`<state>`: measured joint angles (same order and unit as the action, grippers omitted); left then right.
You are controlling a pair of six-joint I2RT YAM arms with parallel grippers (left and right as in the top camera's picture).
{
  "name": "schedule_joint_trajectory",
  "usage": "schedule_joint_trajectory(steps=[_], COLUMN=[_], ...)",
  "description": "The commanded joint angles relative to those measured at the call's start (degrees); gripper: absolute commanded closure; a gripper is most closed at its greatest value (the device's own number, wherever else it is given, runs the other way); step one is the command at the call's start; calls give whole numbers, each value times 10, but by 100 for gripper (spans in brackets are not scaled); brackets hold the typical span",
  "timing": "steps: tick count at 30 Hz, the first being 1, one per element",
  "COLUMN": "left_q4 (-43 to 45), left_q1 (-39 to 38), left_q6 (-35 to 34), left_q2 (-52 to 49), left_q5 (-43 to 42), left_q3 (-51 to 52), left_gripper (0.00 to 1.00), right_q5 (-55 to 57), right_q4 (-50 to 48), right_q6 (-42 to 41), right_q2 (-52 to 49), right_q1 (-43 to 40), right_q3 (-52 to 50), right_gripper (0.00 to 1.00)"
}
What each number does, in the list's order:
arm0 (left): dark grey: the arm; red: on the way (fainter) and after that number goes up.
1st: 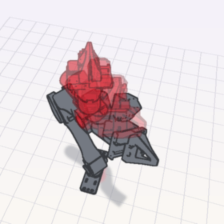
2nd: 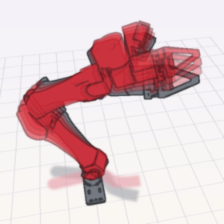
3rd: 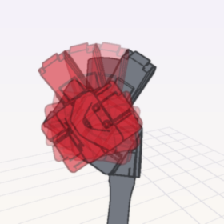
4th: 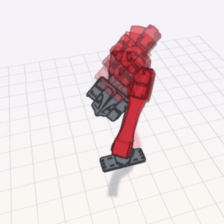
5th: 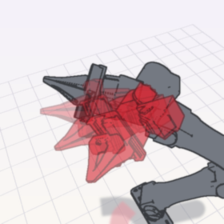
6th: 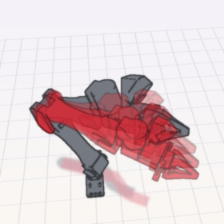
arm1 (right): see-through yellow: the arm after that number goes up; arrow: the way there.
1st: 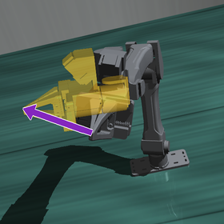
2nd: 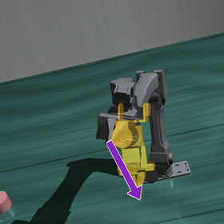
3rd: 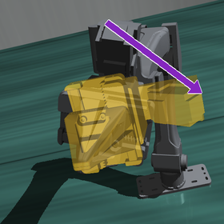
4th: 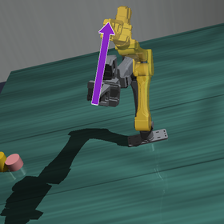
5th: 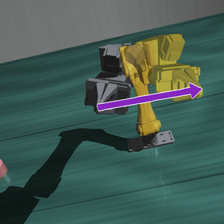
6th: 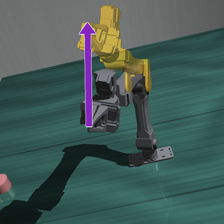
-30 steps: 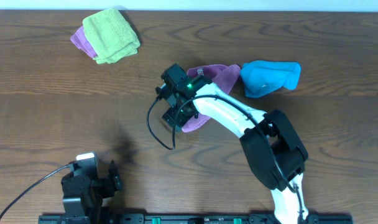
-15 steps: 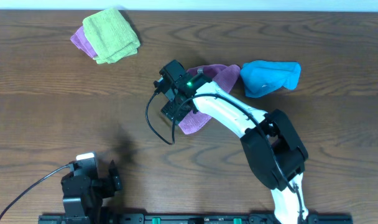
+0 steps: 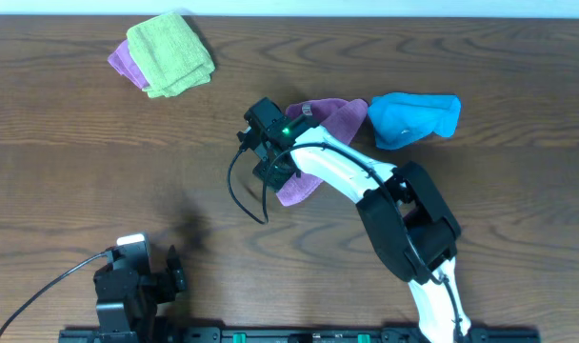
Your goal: Fold the cloth
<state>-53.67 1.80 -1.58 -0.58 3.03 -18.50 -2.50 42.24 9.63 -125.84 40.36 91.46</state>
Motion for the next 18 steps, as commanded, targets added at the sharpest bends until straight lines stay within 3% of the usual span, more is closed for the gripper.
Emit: schedule_joint_trajectory(steps=[1,4,18], left_q4=[-29,-29,-29], left_q1=[-2,-2,-2], left_q6=[3,3,3], left_q2=[4,4,4], left_q5=[10,10,10], left_q3=[11,11,11], left_gripper=[5,5,5], right_q5=[-3,-3,57], right_q4=[-1,7,139], right_q6=[-1,-1,-32], right_q2=[-8,-3,121], right_q1=[5,5,4], right_q3=[7,14,71], right_gripper=[67,98,98])
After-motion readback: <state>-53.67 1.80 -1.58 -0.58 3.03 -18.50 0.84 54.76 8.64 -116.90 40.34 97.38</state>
